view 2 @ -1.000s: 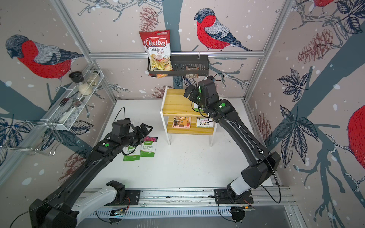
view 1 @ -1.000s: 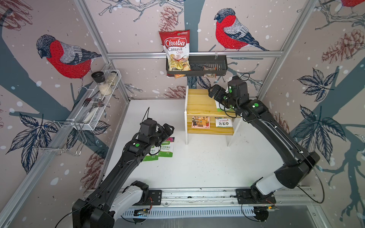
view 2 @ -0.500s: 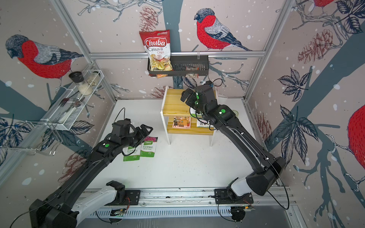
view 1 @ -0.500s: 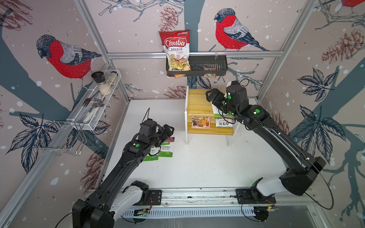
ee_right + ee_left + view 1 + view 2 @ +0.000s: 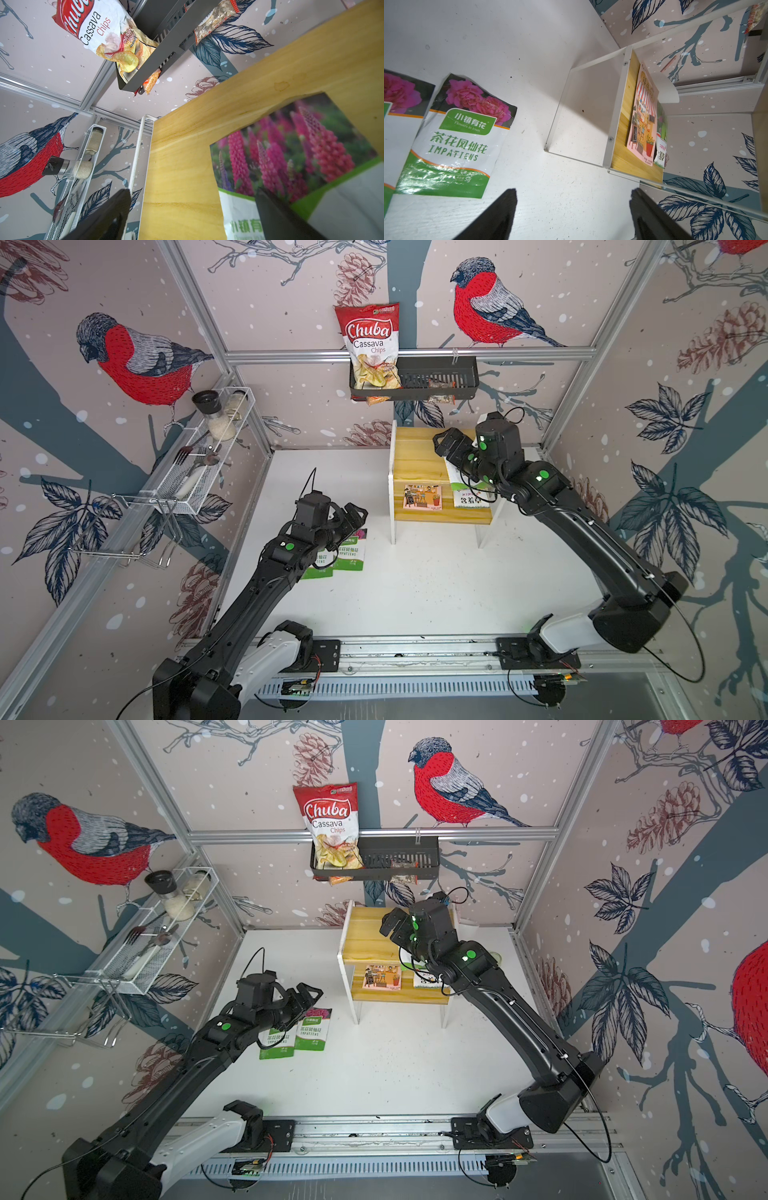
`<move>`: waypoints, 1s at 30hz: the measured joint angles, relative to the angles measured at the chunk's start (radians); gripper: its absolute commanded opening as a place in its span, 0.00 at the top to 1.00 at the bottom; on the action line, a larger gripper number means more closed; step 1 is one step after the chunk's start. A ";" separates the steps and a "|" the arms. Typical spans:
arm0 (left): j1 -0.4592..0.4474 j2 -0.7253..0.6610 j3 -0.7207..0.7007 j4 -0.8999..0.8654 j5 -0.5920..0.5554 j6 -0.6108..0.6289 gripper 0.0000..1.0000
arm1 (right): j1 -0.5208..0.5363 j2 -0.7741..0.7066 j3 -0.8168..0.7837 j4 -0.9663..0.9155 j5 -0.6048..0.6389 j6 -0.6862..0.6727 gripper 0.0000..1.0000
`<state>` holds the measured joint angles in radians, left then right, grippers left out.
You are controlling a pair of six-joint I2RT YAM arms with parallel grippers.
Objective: Take the seed bag off the shelf
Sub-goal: Pick up the seed packet from the shelf.
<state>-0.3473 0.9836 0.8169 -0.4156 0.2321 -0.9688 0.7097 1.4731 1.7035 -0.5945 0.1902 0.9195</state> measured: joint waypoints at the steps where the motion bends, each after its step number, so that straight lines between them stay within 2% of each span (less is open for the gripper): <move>1: 0.000 0.001 0.000 0.000 0.000 0.000 0.11 | 0.000 0.006 0.010 -0.006 0.000 -0.001 0.00; 13: 0.000 0.008 0.002 0.000 0.003 0.001 0.11 | -0.017 0.034 0.095 -0.108 -0.016 -0.005 0.00; 25: 0.003 0.053 0.026 0.003 0.026 0.026 0.11 | -0.069 -0.074 0.080 -0.115 -0.038 -0.004 0.00; 30: 0.003 0.063 0.047 0.003 0.030 0.035 0.11 | -0.027 -0.102 0.093 -0.133 -0.042 0.006 0.00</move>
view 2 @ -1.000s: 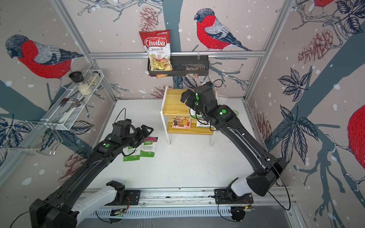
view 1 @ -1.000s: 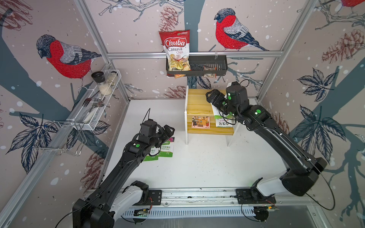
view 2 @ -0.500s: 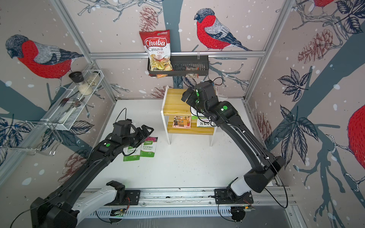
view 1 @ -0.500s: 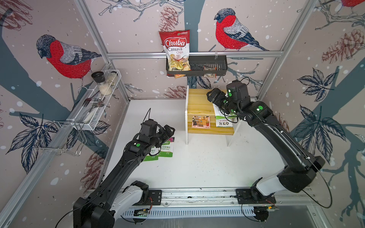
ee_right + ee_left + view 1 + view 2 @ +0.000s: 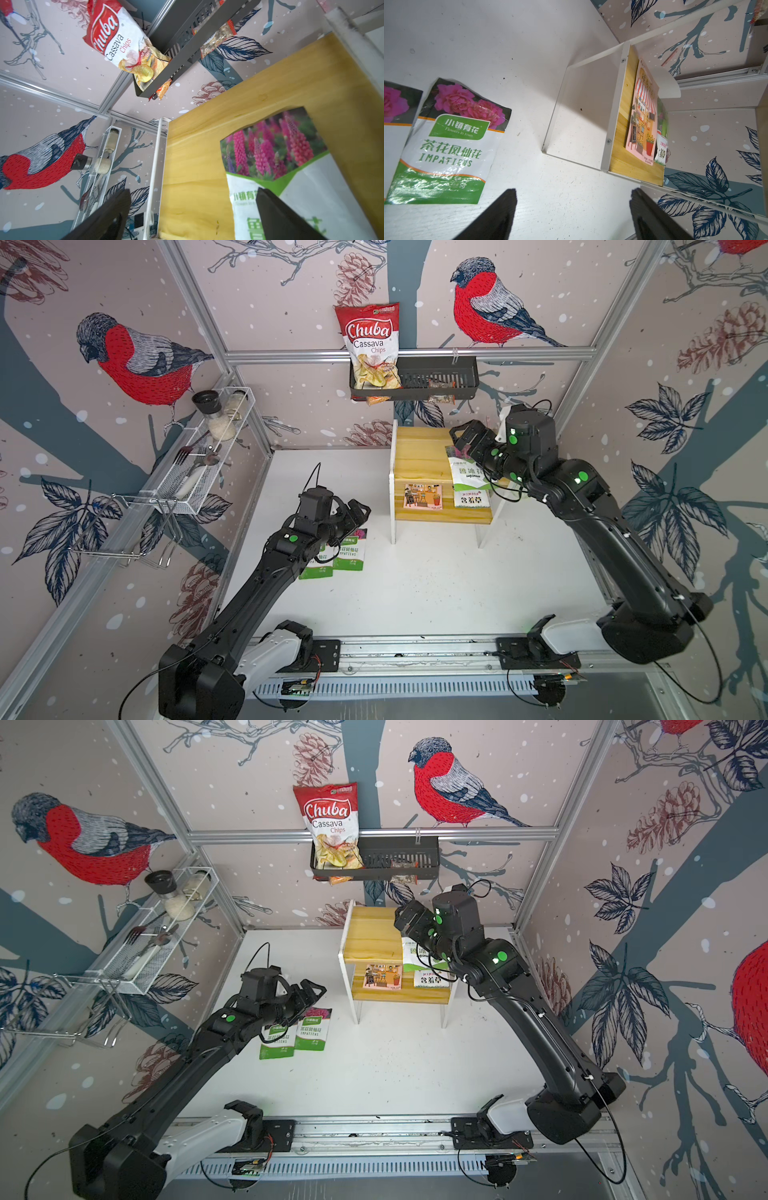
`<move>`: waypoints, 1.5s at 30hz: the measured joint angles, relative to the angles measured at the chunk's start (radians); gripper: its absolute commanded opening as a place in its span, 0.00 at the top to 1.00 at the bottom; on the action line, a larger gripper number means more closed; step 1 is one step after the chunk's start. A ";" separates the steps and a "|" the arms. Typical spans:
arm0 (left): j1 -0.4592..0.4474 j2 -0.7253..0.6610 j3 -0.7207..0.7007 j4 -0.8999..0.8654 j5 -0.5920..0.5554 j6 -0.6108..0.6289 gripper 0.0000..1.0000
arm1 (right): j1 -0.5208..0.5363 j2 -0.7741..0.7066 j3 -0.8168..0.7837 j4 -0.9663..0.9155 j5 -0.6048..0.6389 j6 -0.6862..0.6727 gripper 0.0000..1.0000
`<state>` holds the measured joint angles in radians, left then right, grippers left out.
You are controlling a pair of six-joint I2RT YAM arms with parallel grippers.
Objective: Take the seed bag off the shelf
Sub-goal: Pick up the seed packet from the shelf.
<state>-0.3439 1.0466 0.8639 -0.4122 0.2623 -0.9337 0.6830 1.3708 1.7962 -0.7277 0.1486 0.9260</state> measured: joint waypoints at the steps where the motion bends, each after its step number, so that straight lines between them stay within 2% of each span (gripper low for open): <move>1: 0.000 0.001 0.003 0.000 0.001 0.004 0.11 | 0.013 -0.029 -0.014 -0.002 0.009 0.016 0.00; 9: 0.002 0.015 0.006 0.000 0.023 0.024 0.11 | 0.108 -0.304 -0.217 -0.051 0.107 0.143 0.00; 15: 0.002 0.025 0.007 0.001 0.026 0.024 0.11 | 0.164 -0.409 -0.455 -0.032 0.130 0.247 0.00; 19: 0.002 0.024 0.015 -0.001 0.025 0.025 0.11 | 0.171 -0.401 -0.544 0.035 0.130 0.285 0.00; 25: 0.006 0.007 0.014 -0.013 0.024 0.026 0.11 | 0.160 -0.348 -0.544 0.140 0.152 0.302 0.00; 34: 0.011 -0.010 -0.018 -0.019 0.025 0.024 0.11 | 0.043 -0.319 -0.542 0.193 0.143 0.290 0.00; 41: 0.013 -0.005 -0.027 -0.018 0.026 0.024 0.11 | -0.026 -0.291 -0.551 0.224 0.078 0.272 0.11; 45: 0.013 -0.005 -0.035 -0.017 0.026 0.024 0.11 | -0.028 -0.272 -0.564 0.239 0.051 0.274 0.12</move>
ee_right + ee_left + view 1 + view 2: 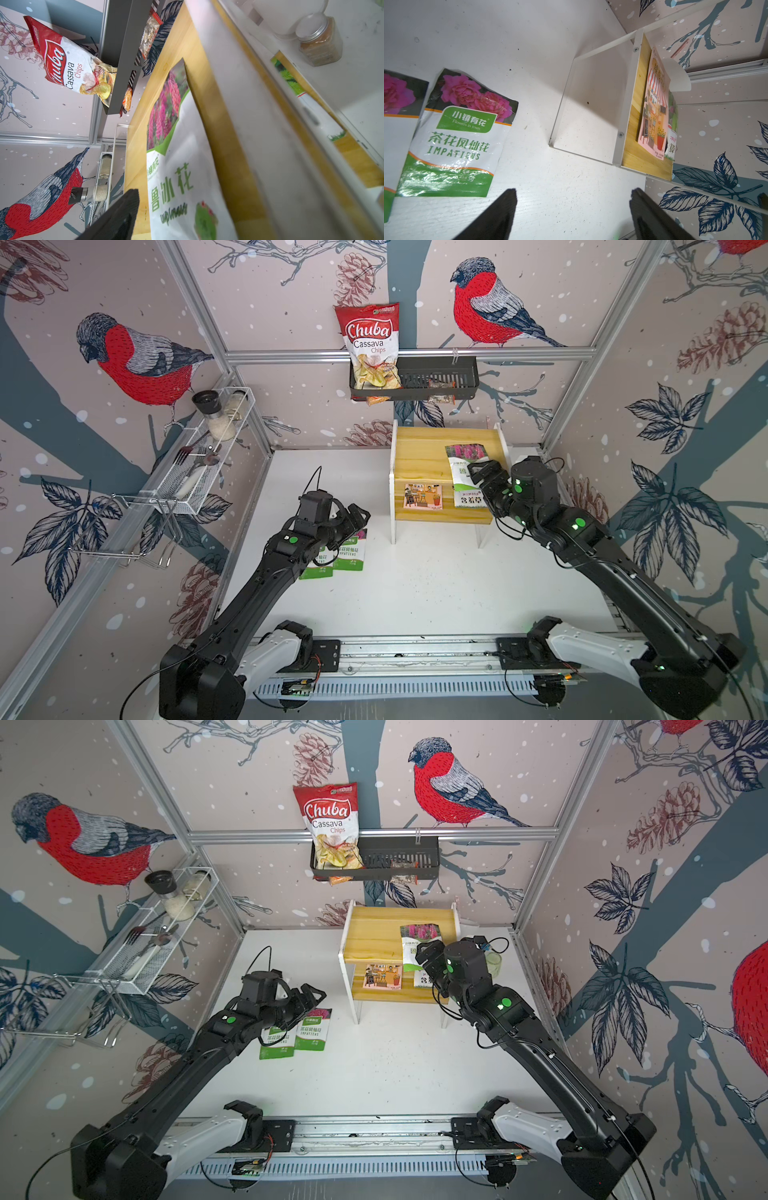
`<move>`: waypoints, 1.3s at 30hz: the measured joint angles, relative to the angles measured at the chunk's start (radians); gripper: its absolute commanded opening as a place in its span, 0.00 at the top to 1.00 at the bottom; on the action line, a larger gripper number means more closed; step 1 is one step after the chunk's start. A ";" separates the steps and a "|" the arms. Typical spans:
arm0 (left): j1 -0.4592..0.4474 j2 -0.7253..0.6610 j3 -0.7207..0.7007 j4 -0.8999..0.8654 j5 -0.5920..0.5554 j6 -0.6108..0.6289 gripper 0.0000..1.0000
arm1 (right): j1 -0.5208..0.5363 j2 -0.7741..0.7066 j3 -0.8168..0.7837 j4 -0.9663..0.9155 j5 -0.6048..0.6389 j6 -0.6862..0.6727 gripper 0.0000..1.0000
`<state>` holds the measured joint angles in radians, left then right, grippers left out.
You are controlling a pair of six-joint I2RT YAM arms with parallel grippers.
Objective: Take the seed bag off the shelf
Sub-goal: Pick up the seed packet from the shelf.
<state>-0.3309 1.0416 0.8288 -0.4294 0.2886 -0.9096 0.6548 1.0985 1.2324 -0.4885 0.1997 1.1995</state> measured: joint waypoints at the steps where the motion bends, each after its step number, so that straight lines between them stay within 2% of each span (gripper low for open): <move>1: 0.000 -0.001 -0.002 0.000 0.000 0.000 0.11 | 0.003 0.003 -0.002 0.006 -0.002 0.000 0.12; 7: 0.004 -0.010 -0.018 0.000 0.003 0.000 0.11 | 0.024 0.012 -0.012 0.020 -0.020 0.004 0.15; 15: 0.006 -0.014 -0.025 0.000 0.012 0.000 0.11 | 0.036 0.012 -0.020 0.024 -0.020 0.009 0.28; 24: 0.008 -0.014 -0.026 0.001 0.022 -0.001 0.11 | 0.039 0.009 -0.018 0.023 -0.030 0.024 0.37; 34: 0.013 -0.009 -0.027 0.006 0.023 -0.001 0.11 | 0.040 -0.009 0.000 0.023 -0.057 0.034 0.36; 39: 0.013 0.002 -0.027 0.016 0.024 -0.001 0.11 | 0.039 -0.019 -0.001 0.022 -0.070 0.037 0.40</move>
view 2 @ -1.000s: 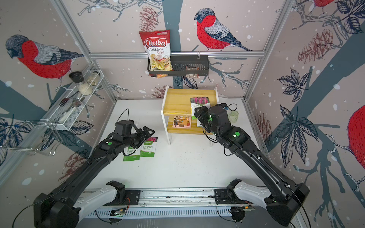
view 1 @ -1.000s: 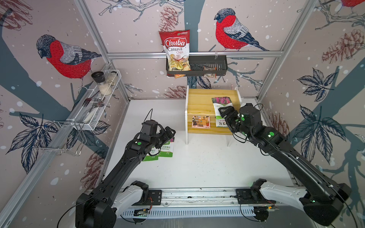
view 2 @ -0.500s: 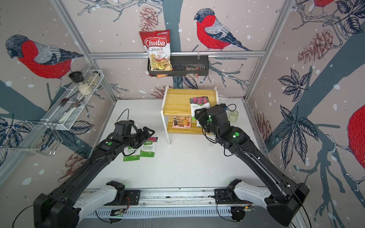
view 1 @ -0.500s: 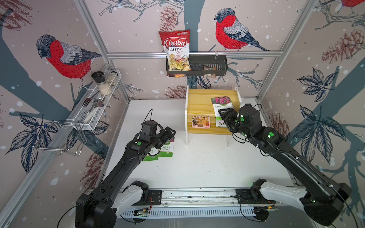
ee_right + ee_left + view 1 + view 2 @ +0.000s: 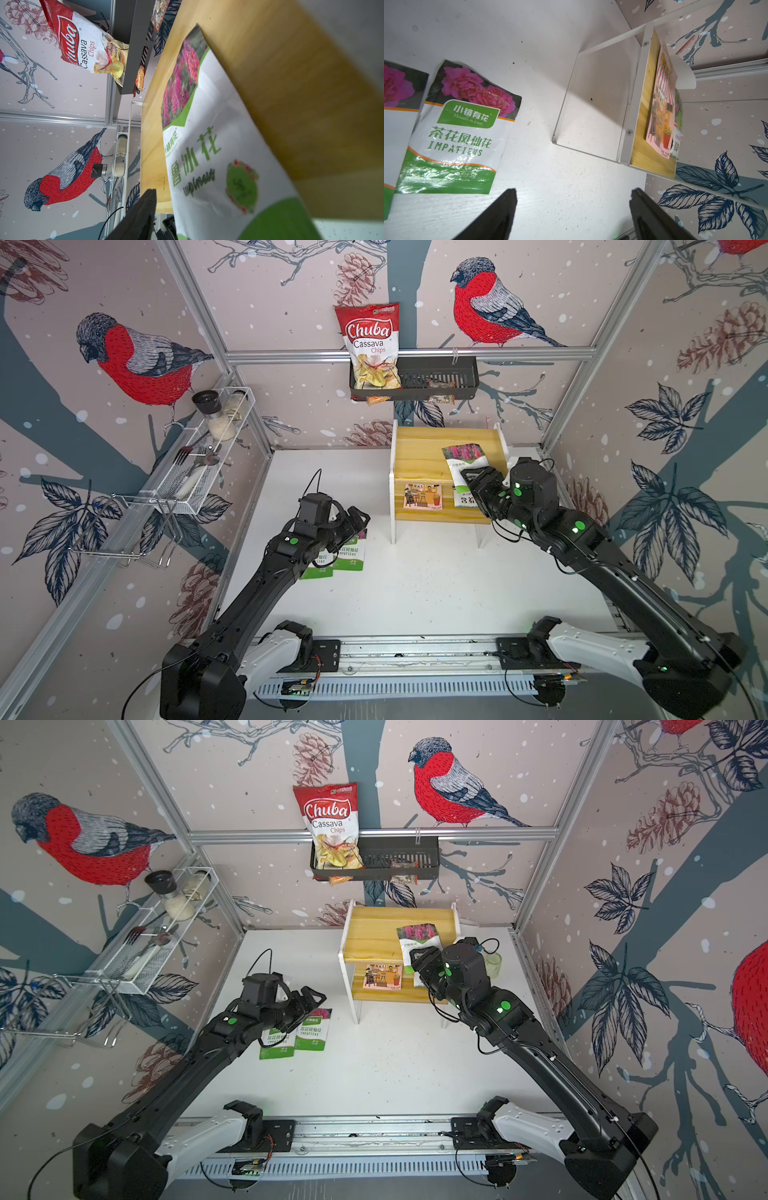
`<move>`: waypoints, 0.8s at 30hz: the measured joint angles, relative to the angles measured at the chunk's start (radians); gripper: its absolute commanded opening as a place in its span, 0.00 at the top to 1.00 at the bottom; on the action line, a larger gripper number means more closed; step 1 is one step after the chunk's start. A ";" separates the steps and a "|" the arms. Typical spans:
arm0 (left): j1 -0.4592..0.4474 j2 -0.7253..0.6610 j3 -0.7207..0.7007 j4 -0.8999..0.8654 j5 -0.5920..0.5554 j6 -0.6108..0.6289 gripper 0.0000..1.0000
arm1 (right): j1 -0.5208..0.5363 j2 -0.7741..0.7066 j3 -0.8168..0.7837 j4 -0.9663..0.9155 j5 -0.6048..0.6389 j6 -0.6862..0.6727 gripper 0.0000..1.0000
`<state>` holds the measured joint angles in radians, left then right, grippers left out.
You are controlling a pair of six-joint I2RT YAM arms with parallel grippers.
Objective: Take the seed bag off the shelf
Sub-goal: Pick up the seed packet from the shelf.
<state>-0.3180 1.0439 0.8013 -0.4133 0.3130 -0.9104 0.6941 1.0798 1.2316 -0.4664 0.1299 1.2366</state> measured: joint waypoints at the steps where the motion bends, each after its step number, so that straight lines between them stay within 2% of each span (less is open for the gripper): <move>1: 0.000 0.001 0.000 0.005 0.000 0.000 0.11 | -0.001 0.000 0.000 -0.001 -0.004 0.000 0.42; 12: 0.000 0.006 0.000 0.012 0.001 0.000 0.11 | -0.008 0.000 -0.006 -0.014 -0.034 0.001 0.60; 24: 0.001 0.005 0.000 0.012 0.004 0.000 0.11 | -0.008 -0.009 -0.007 -0.020 -0.060 0.023 0.64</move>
<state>-0.3172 1.0489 0.8013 -0.4011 0.3172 -0.9104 0.6865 1.0710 1.2243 -0.4866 0.0704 1.2591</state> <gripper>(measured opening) 0.889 0.364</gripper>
